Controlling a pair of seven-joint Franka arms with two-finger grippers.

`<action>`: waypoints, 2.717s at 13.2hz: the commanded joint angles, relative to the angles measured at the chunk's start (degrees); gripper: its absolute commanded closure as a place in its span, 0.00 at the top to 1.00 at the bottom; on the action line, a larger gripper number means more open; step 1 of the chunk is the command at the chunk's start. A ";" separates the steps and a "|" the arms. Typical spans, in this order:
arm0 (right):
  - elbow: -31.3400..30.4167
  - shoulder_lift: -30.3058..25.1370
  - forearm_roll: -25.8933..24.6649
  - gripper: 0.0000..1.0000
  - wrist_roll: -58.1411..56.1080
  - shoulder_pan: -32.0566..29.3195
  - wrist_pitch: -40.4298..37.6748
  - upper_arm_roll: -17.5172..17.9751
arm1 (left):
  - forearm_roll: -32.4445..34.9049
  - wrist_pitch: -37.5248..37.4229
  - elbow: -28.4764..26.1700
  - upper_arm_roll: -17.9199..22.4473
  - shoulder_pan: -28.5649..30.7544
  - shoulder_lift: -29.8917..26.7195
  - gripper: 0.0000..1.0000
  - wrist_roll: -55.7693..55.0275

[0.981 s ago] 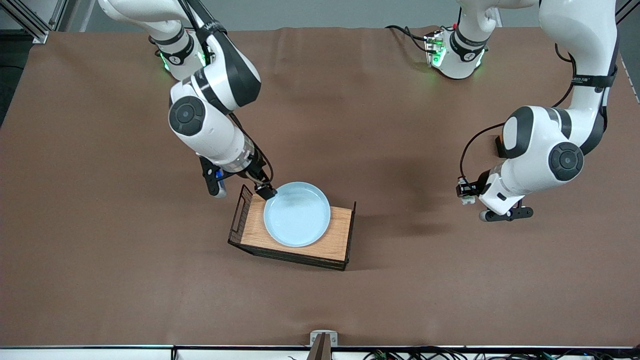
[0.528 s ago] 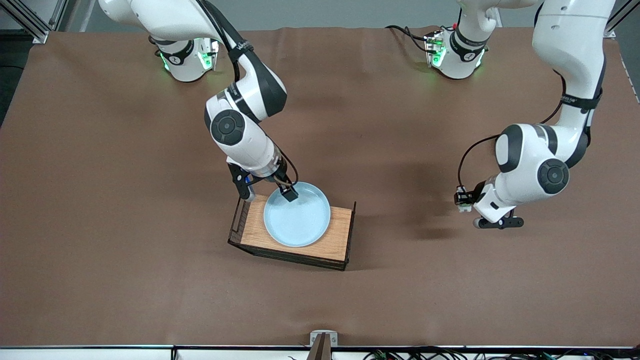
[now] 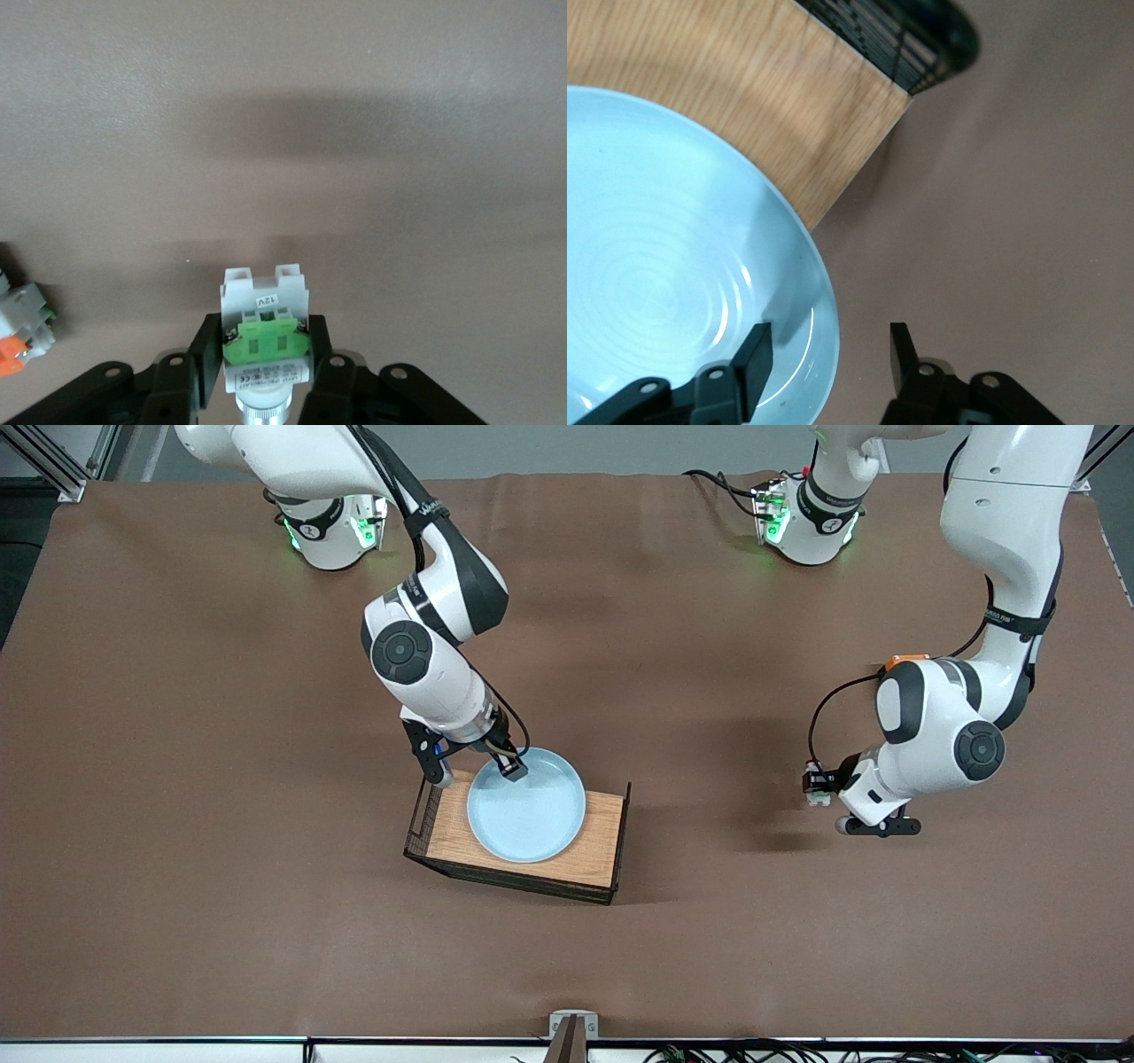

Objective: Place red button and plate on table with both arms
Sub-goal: 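Lower the button with the left gripper while the right gripper grips the plate, then lift the plate with the right gripper while the left gripper withdraws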

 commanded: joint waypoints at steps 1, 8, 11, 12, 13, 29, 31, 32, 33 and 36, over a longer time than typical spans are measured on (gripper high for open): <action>0.95 0.45 -0.83 0.46 -0.81 -0.03 -0.50 -0.13 | -1.28 0.46 0.47 -0.44 0.58 1.19 0.00 2.70; 0.86 0.45 -3.39 0.11 -0.02 0.06 -0.94 0.14 | -1.37 0.46 0.65 -0.44 0.94 2.16 0.73 3.94; 0.86 0.45 -3.21 0.04 -0.02 -0.03 -0.94 0.14 | -1.28 -0.33 1.78 -0.52 0.15 1.20 1.00 2.90; 0.86 0.45 -3.13 0.03 -0.20 -0.12 -0.86 0.14 | -1.28 -0.50 2.05 -0.53 0.06 0.41 1.00 2.45; 0.86 0.45 -3.12 0.03 -0.20 -0.21 -0.86 0.05 | -1.28 -0.51 2.23 -0.53 0.23 -0.47 1.00 1.75; 5.87 -5.95 1.52 0.00 -2.57 -3.54 -16.91 0.23 | 6.27 -33.16 18.11 0.00 1.37 -17.97 1.00 -0.80; 7.62 -9.46 8.71 0.00 -6.59 -5.12 -24.11 -0.21 | 10.83 -42.48 24.70 -0.43 0.85 -17.44 1.00 -1.24; 8.06 -10.78 9.78 0.00 -7.14 -5.83 -26.84 -0.21 | 10.94 -44.69 26.21 -0.44 0.85 -17.79 1.00 -1.51; 8.50 -11.93 9.88 0.00 -7.32 -6.53 -28.87 -0.21 | 11.02 -45.67 26.22 -0.61 0.85 -18.57 1.00 -2.90; 8.95 -16.14 10.23 0.00 -12.47 -9.07 -36.77 -0.39 | 11.20 -47.61 25.87 -0.53 0.93 -22.53 1.00 -2.65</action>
